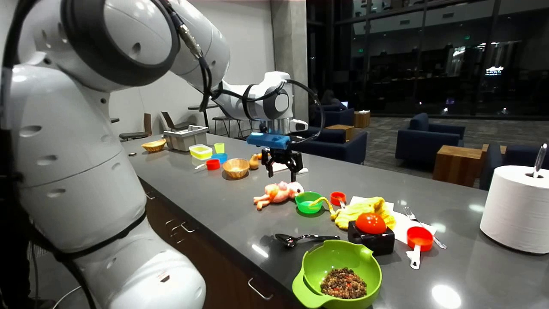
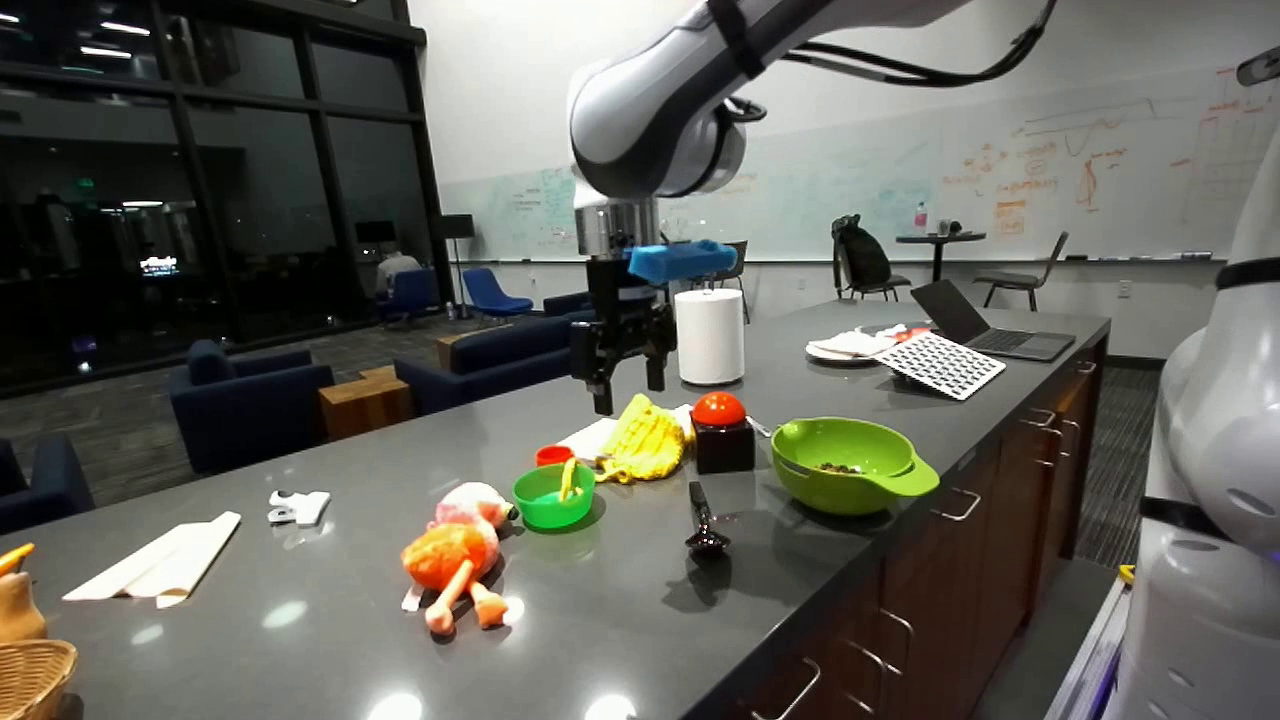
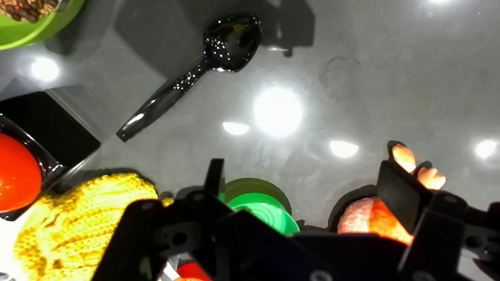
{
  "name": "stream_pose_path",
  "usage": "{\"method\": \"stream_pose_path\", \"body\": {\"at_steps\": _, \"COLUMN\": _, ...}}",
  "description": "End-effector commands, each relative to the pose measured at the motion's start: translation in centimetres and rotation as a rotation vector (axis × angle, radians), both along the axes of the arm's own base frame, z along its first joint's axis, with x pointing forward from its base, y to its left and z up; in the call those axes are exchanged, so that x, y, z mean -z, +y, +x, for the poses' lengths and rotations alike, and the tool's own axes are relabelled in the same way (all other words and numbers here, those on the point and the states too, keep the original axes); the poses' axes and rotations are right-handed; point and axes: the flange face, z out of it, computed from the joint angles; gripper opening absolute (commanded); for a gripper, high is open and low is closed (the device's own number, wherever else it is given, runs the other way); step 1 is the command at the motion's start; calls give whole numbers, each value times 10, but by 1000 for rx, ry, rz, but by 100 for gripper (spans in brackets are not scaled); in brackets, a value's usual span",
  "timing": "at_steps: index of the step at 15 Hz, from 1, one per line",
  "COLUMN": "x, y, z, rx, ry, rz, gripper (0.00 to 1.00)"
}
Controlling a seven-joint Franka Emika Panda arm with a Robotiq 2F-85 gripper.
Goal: Put the green bowl on the right side of the spoon
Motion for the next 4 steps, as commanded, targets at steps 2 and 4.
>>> {"method": "stream_pose_path", "body": {"at_steps": 2, "x": -2, "y": 4, "z": 7, "rx": -6, "ry": 29, "rz": -4, "gripper": 100}}
{"method": "stream_pose_path", "body": {"at_steps": 4, "x": -1, "y": 6, "z": 11, "rx": -8, "ry": 37, "rz": -4, "gripper": 100}}
